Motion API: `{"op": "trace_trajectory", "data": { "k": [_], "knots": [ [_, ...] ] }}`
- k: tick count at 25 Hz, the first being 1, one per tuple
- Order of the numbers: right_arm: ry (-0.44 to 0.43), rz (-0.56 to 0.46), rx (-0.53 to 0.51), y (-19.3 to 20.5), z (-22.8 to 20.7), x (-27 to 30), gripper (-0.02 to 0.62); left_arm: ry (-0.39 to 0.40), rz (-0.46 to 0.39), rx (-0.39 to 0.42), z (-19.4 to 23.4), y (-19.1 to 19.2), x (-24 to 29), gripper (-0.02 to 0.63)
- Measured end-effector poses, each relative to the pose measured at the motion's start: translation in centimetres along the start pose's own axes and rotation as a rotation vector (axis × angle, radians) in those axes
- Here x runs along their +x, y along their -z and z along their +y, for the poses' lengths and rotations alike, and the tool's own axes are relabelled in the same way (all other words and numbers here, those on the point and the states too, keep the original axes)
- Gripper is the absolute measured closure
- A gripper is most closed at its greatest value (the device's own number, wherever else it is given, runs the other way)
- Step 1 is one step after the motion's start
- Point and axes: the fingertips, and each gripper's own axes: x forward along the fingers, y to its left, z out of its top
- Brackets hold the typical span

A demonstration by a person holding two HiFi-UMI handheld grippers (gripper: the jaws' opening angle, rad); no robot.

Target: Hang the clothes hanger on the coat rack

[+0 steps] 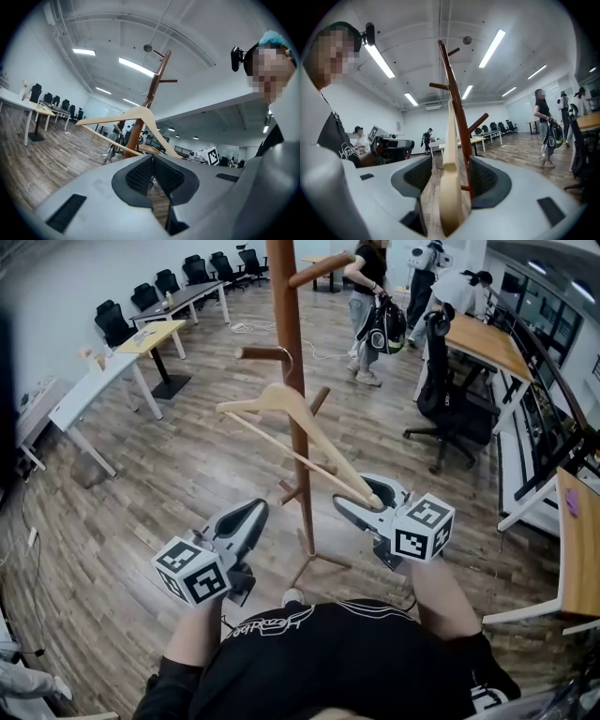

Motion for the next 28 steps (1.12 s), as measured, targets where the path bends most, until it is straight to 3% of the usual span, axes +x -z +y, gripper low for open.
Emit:
{"op": "trace_trajectory", "data": {
  "k": [6,10,16,20,23,25,28],
  "knots": [
    [0.122,-0.058,0.015,0.4,-0.3,-3.0,0.331,-0.029,-0.011,-0.012,-1.7,1.4,-2.1,0.597],
    [0.229,-0.151,0.058,0.6,-0.9,-6.8,0.331,-0.059,-0.014,-0.025,-3.0,2.7,-3.6,0.597],
    [0.063,-0.239,0.106,-0.2,4.1,-9.6,0.333,-0.069,-0.011,-0.015,-5.2,3.7,-5.5,0.597],
    [-0.001,-0.219,0.049,-0.9,7.5,-10.3,0.344,-0.039,-0.023,-0.011,-6.5,3.1,-5.6,0.597],
    [-0.048,-0.192,0.024,-0.5,10.6,-10.4,0.42,-0.006,-0.028,-0.01,-7.6,2.9,-6.1,0.597],
    [-0.048,-0.181,0.002,0.0,12.5,-10.2,0.508,0.013,-0.027,-0.006,-8.2,3.2,-6.8,0.597],
    [-0.052,-0.166,0.011,1.2,15.7,-9.8,0.541,0.04,-0.019,-0.006,-9.1,3.8,-8.9,0.597]
  ]
}}
